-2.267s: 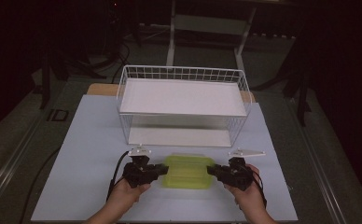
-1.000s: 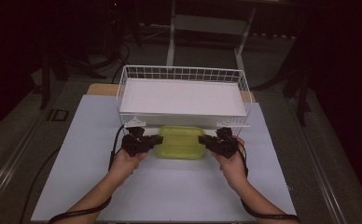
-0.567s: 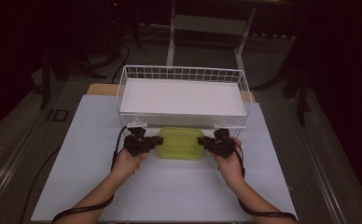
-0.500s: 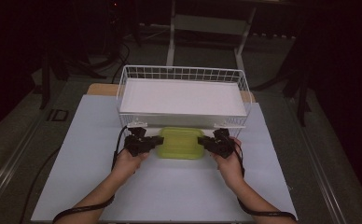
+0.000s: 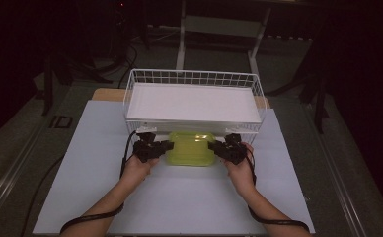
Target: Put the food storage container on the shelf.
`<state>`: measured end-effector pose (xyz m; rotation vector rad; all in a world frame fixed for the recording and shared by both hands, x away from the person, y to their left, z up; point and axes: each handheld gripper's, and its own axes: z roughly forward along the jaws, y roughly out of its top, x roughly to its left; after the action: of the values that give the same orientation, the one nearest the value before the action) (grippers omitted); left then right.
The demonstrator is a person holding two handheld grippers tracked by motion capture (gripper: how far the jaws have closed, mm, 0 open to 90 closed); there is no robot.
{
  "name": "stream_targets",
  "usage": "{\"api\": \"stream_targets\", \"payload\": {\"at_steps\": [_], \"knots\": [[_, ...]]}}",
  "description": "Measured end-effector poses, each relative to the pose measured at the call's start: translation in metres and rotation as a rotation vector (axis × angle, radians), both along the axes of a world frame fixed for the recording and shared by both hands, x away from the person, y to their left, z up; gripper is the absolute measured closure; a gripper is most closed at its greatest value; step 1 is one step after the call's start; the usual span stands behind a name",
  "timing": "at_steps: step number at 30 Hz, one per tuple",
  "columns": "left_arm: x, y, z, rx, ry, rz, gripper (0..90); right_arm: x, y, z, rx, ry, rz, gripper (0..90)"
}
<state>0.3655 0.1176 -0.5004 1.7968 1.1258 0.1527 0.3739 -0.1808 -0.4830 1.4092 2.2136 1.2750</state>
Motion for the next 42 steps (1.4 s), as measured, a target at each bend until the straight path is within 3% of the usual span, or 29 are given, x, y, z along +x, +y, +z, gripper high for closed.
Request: {"api": "stream_targets", "payload": {"at_steps": [9,11,15,22,24,26,29,35,42], "knots": [[0.003,-0.002,-0.006,0.007,-0.039,0.04,69.8,0.001,0.011,-0.003,-0.106,-0.122,-0.039,61.1],[0.005,-0.002,-0.008,-0.007,-0.029,0.05,67.6,0.002,0.013,-0.005,-0.132,-0.134,-0.051,58.2],[0.01,-0.001,-0.011,0.006,-0.032,0.058,62.6,0.005,0.014,-0.009,-0.16,-0.151,-0.071,53.7],[0.014,0.0,-0.015,-0.014,-0.034,0.061,56.8,0.011,0.016,-0.012,-0.158,-0.146,-0.111,48.6],[0.014,-0.002,-0.015,0.021,-0.057,0.072,49.2,0.011,0.015,-0.013,-0.158,-0.146,-0.116,47.1],[0.013,-0.002,-0.013,0.017,-0.054,0.068,46.2,0.011,0.015,-0.013,-0.16,-0.149,-0.119,45.1],[0.011,-0.001,-0.01,0.027,-0.086,0.056,45.5,0.009,0.013,-0.012,-0.161,-0.161,-0.117,44.1],[0.0,0.004,-0.001,0.01,-0.097,0.054,45.5,-0.002,0.008,-0.01,-0.118,-0.132,-0.128,43.0],[-0.017,0.01,0.009,-0.002,-0.111,0.028,45.5,-0.023,0.006,-0.001,-0.113,-0.138,-0.077,42.6]]}}
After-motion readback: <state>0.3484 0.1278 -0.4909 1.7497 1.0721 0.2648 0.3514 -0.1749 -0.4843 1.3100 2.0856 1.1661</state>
